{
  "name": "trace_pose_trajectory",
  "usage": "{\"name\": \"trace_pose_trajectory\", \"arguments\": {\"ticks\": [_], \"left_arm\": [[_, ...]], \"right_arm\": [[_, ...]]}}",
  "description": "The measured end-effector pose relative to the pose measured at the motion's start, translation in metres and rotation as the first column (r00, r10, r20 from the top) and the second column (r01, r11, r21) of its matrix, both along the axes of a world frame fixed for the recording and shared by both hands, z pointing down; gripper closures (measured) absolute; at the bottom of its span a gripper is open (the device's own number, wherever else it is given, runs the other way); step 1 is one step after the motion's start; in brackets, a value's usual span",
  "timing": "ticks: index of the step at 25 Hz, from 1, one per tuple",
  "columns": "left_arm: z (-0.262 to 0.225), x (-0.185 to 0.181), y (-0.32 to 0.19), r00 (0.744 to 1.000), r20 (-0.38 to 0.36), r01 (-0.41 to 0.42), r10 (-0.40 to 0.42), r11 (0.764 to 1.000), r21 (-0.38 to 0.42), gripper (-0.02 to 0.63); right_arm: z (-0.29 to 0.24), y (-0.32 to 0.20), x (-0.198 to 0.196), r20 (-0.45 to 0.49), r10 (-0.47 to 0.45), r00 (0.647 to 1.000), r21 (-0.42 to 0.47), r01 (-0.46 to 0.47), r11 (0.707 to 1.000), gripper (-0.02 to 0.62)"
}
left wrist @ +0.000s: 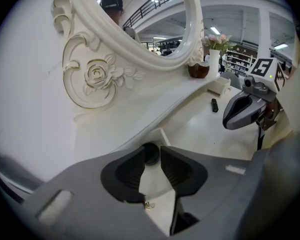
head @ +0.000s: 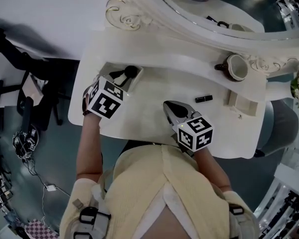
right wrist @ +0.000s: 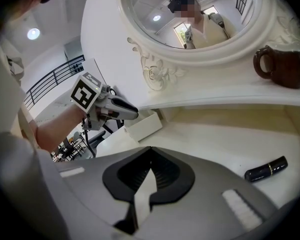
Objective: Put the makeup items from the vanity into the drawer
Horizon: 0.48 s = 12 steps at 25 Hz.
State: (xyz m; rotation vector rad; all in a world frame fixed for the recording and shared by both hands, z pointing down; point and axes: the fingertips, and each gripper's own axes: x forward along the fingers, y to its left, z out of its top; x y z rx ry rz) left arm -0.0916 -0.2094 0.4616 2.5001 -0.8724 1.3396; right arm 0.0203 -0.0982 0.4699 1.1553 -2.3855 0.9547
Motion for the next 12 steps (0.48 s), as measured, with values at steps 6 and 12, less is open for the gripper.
{"name": "trace_pose_trajectory", "arguments": {"ticks": [6,12], "left_arm": [[-0.029,0.012,0.011,0.994,-0.107,0.008,0.0,0.997,0.077,0.539],[-0.059,0.042,0.022,0.965,-0.256,-0.011,0.053,0.987,0.162,0.574]], "right_arm": [[-0.005,0.005,0.004,-0.004,0.033,0.999,0.01,-0.033,0.999,0.595],[-0.007,0.01,0.016,-0.011,0.087,0.996,0.015,-0.087,0.996,0.595]]}}
